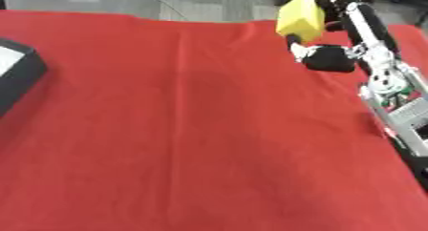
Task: Pick up the objects with one hand, pass them to the other hand, and then place them into the box on the other side of the table.
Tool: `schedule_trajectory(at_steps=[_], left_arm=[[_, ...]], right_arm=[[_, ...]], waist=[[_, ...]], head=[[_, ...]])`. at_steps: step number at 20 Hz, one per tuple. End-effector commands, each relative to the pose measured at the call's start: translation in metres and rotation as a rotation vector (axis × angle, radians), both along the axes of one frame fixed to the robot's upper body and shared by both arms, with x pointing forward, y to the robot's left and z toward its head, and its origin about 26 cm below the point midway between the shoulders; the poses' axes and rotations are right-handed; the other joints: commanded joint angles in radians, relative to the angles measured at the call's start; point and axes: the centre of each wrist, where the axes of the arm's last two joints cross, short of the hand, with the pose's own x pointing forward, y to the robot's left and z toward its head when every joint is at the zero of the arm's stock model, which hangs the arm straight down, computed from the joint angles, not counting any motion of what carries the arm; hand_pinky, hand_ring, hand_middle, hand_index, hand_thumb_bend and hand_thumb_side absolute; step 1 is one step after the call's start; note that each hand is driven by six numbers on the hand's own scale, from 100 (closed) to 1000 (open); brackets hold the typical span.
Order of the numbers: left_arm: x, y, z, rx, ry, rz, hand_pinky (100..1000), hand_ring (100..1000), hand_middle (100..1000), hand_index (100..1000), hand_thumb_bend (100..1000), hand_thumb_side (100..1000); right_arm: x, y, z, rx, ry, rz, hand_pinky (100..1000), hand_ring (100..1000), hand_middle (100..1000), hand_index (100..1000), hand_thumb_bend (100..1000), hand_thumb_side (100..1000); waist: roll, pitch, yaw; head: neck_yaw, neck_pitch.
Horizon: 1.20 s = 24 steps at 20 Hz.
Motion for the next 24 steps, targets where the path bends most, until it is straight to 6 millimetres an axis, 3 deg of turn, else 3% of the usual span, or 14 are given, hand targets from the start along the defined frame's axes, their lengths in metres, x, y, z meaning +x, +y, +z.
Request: schedule_trajectory(at_steps=[1, 13, 14, 24], left_arm=[[-0.005, 0.001, 0.016, 0.054, -0.061, -0.001, 662, 639, 704, 751, 100, 643], [-0.009, -0.03, 0.044, 0.298, -0.159, -0.159, 688, 669, 718, 762, 100, 494], [-0.009, -0.033, 0.045, 0.328, -0.145, -0.171, 688, 669, 720, 762, 100, 529], [-0.012, -0.049, 0.048, 0.507, 0.008, -0.248, 695, 680, 725, 771, 100, 559]], right_arm=[[-0.005, 0.018, 0.003, 0.026, -0.039, 0.034, 779, 750, 429, 570, 100, 100], [0.003, 0.072, -0.036, 0.069, -0.059, 0.179, 775, 754, 432, 574, 100, 100], [0.004, 0.076, -0.039, 0.078, -0.055, 0.203, 775, 755, 433, 574, 100, 100], [0.004, 0.098, -0.068, 0.166, -0.014, 0.39, 775, 759, 435, 575, 100, 100]], waist=[[0.003, -0.027, -0.002], [0.009, -0.038, 0.004], [0.009, -0.04, 0.004], [0.008, -0.05, 0.0]], head=[[0.004, 0.007], [-0.025, 0.025], [-0.024, 0.026], [-0.016, 0.041]])
